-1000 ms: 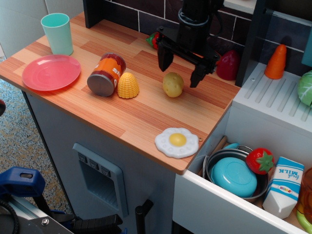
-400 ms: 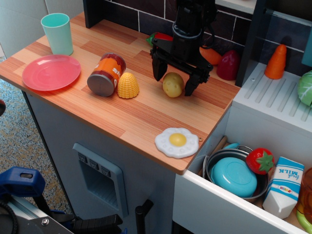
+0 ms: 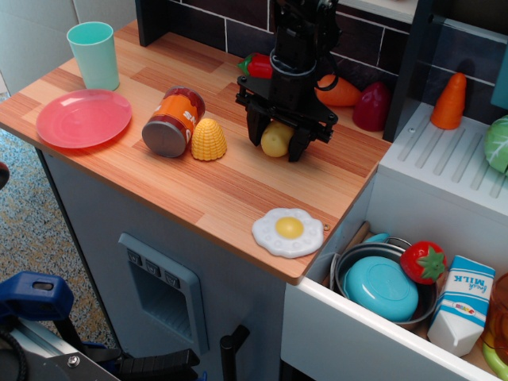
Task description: Put potato on plate
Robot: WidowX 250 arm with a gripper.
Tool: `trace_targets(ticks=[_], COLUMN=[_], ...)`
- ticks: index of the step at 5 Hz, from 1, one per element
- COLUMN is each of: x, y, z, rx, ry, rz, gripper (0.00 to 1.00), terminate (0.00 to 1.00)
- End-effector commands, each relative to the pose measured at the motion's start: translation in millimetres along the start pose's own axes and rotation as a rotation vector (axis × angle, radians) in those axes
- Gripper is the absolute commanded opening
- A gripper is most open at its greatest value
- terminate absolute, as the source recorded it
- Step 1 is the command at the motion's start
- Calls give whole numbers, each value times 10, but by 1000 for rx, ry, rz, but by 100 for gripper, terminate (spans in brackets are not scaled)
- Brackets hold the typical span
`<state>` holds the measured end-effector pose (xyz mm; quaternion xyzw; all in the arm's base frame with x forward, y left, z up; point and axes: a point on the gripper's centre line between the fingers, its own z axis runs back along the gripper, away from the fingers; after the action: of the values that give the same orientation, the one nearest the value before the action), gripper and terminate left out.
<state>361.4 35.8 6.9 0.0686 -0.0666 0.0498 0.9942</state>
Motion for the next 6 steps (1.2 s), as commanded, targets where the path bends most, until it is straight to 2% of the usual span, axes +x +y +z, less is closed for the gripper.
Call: trace_targets(ticks=[1, 2, 3, 4, 5, 6], x=[-103, -253, -320, -375, -425, -476], y=[187, 645, 1142, 1540, 1762, 1855], z=[677, 1148, 1386, 1224, 990, 722], rx=[154, 220, 238, 233, 196, 161], ry=[26, 43, 14, -44, -58, -109], rz=[12, -23, -57, -88, -110, -110], gripper=[0, 0, 0, 0, 0, 0], terminate=[0, 0, 0, 0, 0, 0])
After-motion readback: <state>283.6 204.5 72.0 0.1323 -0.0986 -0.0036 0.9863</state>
